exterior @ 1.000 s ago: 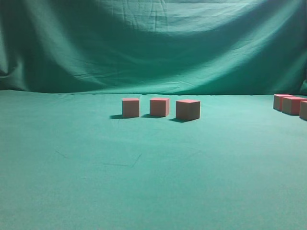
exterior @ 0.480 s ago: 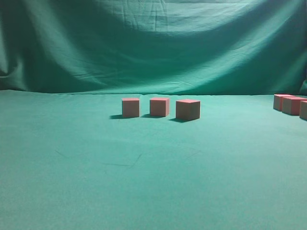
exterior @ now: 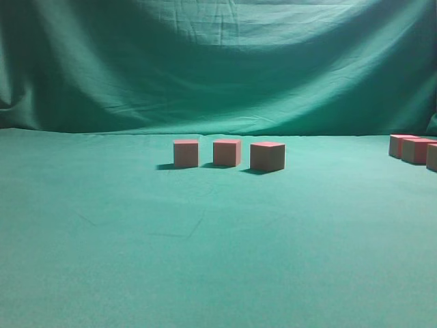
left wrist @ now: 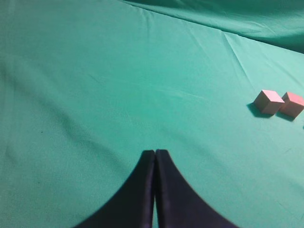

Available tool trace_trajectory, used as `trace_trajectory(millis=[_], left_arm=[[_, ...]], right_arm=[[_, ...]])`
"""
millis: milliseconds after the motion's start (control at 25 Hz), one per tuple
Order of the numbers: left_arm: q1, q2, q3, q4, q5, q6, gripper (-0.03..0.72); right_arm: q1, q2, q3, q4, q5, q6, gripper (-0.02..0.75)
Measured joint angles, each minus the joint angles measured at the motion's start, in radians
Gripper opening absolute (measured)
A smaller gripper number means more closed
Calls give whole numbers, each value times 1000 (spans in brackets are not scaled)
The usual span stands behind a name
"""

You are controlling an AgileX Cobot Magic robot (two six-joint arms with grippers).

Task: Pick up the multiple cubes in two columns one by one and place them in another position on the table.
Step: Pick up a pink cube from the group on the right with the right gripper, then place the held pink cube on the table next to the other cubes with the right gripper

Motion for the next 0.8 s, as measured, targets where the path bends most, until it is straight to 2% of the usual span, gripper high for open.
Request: trace_trajectory(millis=[200, 440, 600, 800], left_arm=[[0, 0, 0, 0, 0, 0, 0], [0, 0, 0, 0, 0, 0, 0], [0, 0, 0, 0, 0, 0, 0], [0, 0, 0, 0, 0, 0, 0]], right_arm=[[214, -54, 0, 147, 8, -105, 267], [505, -55, 0, 180, -137, -122, 267], [612, -50, 0, 183, -218, -122, 267], [659, -7, 1, 193, -186, -118, 267]])
